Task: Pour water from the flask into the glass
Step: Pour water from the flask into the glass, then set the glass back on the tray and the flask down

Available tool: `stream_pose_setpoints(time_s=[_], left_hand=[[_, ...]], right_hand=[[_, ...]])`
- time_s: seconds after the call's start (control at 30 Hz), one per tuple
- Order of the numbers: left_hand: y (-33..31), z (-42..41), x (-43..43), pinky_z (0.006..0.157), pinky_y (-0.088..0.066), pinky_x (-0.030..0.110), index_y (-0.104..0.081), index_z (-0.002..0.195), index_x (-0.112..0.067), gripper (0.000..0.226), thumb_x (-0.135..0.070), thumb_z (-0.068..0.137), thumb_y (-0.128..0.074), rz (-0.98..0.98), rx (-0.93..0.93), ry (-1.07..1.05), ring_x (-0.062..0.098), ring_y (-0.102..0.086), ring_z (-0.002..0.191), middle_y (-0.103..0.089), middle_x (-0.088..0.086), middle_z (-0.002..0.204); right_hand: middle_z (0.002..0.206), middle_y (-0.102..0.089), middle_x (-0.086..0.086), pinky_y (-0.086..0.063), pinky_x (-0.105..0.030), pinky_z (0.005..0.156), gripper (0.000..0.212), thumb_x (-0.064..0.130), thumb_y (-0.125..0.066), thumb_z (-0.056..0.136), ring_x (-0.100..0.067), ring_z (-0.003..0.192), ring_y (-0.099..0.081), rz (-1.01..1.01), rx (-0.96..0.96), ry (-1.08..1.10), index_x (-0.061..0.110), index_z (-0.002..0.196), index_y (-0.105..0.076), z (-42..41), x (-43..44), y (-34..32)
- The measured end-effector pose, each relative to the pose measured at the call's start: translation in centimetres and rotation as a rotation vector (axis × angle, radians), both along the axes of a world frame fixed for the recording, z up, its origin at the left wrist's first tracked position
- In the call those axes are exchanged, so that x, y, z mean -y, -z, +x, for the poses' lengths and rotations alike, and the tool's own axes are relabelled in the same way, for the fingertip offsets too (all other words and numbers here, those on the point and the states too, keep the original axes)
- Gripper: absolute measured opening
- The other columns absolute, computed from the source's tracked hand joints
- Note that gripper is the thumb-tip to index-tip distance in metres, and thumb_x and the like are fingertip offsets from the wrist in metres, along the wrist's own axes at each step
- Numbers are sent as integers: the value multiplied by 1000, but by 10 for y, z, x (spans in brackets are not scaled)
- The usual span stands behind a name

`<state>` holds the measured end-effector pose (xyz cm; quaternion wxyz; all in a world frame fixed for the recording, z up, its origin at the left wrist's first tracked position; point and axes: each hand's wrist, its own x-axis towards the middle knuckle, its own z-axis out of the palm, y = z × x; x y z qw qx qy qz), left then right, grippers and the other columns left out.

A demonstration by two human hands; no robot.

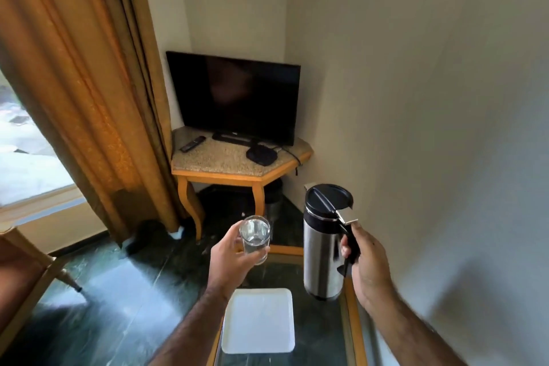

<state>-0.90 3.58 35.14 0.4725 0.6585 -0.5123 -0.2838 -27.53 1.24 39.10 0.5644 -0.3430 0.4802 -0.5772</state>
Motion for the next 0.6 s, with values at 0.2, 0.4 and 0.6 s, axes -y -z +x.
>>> stream_pose_setpoints(time_s=[0.2, 0.4, 0.6], left_hand=[[69, -6, 3, 77, -57, 7, -66, 125, -38, 64, -26, 70, -96, 81, -20, 3, 0, -67, 109, -73, -21, 110], [142, -6, 4, 87, -64, 28, -66, 121, -37, 61, -26, 68, -95, 175, -1, 31, 5, -72, 104, -75, -15, 108], [224, -9, 17, 82, -64, 26, -65, 120, -34, 65, -26, 64, -98, 245, 71, 23, 8, -71, 102, -75, -13, 109]], right_hand=[[61, -60, 6, -33, -38, 63, 47, 26, -53, 109, -13, 56, -46, -11, -30, 52, 26, 65, -71, -8, 3, 59], [60, -58, 3, -39, -24, 55, 53, 16, -49, 110, -14, 56, -43, 46, 79, 155, 21, 63, -73, -11, 15, 131], [60, -58, 0, -40, -23, 55, 41, 21, -53, 101, -15, 56, -45, 79, 114, 186, 21, 68, -76, -15, 22, 215]])
